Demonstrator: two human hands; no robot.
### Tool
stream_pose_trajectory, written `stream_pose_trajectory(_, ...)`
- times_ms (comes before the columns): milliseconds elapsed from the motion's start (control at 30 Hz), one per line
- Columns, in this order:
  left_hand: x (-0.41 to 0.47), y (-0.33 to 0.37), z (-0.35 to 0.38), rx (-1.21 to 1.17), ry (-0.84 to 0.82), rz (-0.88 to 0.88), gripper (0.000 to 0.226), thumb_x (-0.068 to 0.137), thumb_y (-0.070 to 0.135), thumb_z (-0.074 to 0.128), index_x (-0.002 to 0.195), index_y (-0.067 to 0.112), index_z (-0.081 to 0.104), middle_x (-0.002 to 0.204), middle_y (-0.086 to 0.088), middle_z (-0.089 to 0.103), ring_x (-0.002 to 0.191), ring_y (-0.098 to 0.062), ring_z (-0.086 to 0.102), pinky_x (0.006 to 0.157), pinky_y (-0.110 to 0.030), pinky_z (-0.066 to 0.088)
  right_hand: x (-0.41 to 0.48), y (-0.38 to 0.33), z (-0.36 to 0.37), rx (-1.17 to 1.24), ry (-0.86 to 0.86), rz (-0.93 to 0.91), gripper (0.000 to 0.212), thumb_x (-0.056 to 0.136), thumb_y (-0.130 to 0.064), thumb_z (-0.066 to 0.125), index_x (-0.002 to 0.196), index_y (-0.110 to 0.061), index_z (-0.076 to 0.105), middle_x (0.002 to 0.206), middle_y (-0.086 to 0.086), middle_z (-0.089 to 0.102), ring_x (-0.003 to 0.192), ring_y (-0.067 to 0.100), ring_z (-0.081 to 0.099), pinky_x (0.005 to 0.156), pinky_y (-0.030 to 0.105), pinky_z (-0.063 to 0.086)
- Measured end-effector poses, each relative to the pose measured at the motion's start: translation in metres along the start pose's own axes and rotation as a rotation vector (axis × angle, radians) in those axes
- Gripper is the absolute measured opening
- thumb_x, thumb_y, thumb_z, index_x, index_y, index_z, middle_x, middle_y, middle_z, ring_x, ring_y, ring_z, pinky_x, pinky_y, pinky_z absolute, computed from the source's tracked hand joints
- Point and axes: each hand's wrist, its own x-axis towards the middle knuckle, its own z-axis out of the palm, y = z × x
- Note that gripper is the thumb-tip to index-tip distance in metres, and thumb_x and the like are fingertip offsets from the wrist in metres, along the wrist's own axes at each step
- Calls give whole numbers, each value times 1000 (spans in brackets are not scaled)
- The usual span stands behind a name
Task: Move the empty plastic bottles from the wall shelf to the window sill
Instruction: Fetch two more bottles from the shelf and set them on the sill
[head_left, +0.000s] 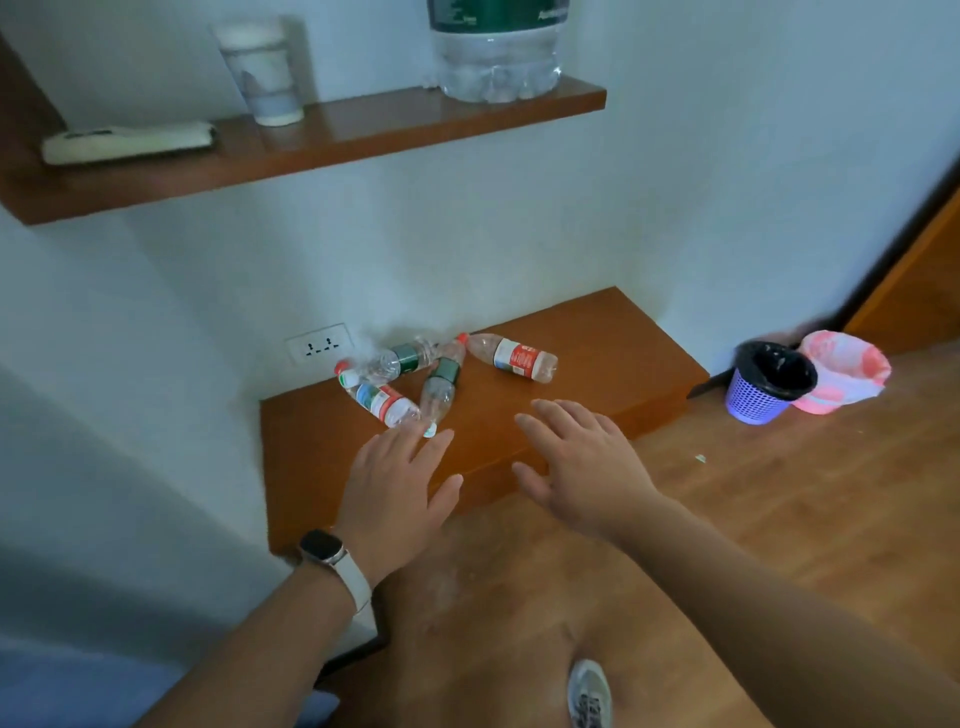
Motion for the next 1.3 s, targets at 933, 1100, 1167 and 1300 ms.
stream_pose_trajectory(933,193,-6,95,7,-73,-195,50,93,53,53,135,24,58,140,-4,59,132,-28,52,107,-49,43,190,143,30,32,-145,-108,60,96,-60,37,147,-29,33,156,-2,36,144,21,29,114,40,29)
stream_pose_trajectory(1100,225,-41,121,-24,-110,-229,47,95,49,52,134,24,57,140,-3,58,131,-26,52,106,-45,43,235,143,44,2,-215,-74,58,96,-59,37,147,-31,32,156,-5,35,143,19,29,114,40,28)
stream_pose_trajectory(1167,236,-49,132,-49,-139,-267,46,95,48,51,135,25,56,140,-2,58,131,-25,51,106,-41,43,252,145,53,13,-238,-8,57,96,-57,39,147,-30,35,154,-4,37,141,20,32,112,41,31)
stream_pose_trajectory(1300,247,-68,158,-170,-200,-361,49,97,48,50,140,23,50,143,0,53,129,-20,50,100,-34,47,278,149,73,58,-323,114,60,95,-58,42,148,-31,31,154,-4,36,141,20,33,112,43,34)
